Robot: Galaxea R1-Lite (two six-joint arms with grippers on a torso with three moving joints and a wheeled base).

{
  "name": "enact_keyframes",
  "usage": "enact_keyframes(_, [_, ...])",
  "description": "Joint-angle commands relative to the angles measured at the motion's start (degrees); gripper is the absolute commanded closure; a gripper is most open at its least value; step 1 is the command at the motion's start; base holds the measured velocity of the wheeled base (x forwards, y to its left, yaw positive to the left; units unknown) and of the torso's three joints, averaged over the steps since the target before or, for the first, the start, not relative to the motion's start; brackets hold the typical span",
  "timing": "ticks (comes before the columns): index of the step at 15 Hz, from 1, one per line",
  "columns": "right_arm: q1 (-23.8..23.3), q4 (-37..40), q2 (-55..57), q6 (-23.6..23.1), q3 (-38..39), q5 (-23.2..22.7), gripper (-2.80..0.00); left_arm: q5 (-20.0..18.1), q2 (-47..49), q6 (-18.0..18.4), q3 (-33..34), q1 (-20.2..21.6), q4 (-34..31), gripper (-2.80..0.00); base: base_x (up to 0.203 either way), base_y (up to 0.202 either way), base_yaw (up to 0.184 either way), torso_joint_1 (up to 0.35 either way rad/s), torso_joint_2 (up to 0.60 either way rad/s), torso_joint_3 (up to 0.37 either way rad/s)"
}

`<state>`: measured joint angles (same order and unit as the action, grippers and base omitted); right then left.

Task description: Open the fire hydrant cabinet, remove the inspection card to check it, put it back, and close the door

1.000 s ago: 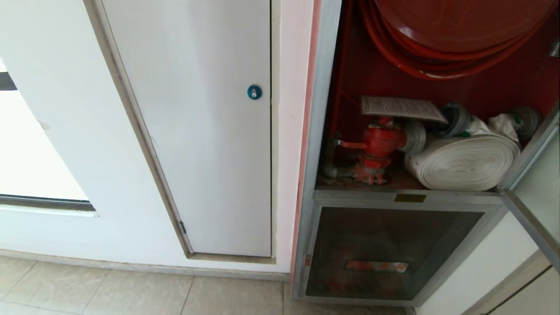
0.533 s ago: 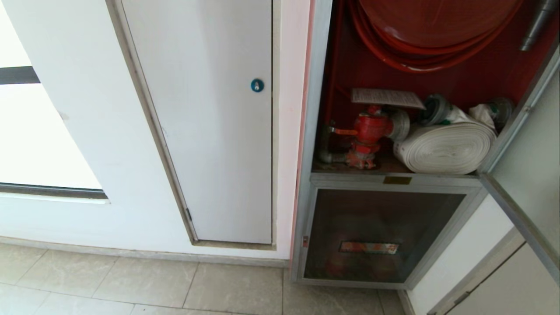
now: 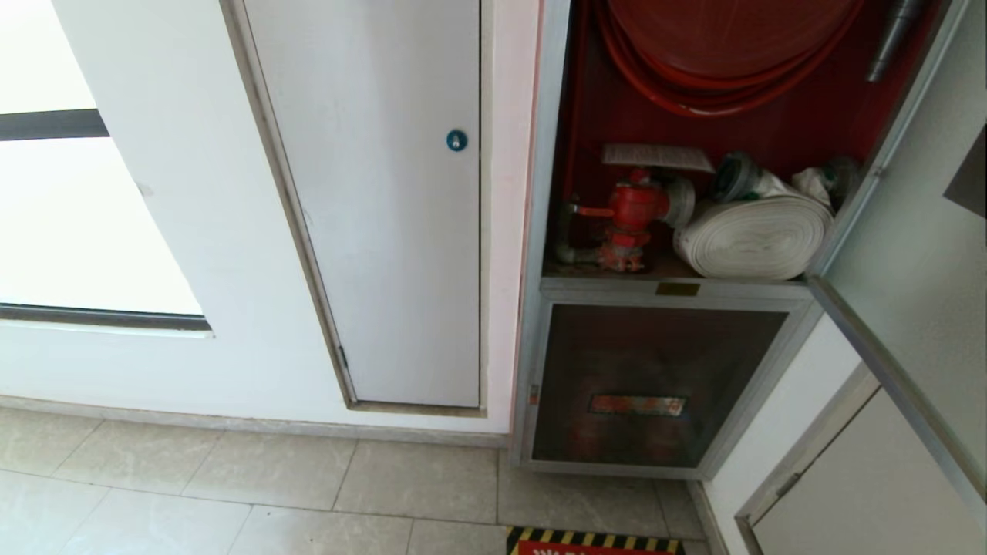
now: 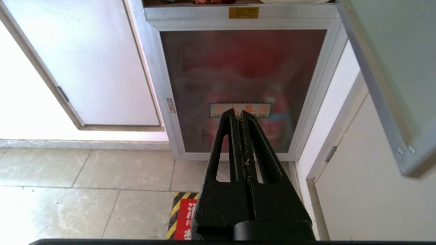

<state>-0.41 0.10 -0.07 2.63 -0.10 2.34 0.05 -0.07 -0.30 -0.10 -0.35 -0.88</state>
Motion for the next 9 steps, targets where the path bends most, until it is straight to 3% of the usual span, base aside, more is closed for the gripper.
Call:
enact_keyframes(1, [-0.02, -0.01, -0.02, 0.0, 0.01, 0.03, 0.0, -0.04, 0.07, 0.03, 0.01, 0.0, 0.0, 0.0, -0.093, 0.0, 0.001, -0.001, 0.0, 0.002])
enact_keyframes(9, [-0.02, -0.01, -0.1, 0.0, 0.01, 0.03, 0.0, 0.04, 0.07, 0.03, 0.01, 0.0, 0.0, 0.0, 0.0, 0.0, 0.0, 0.004, 0.0, -0.001])
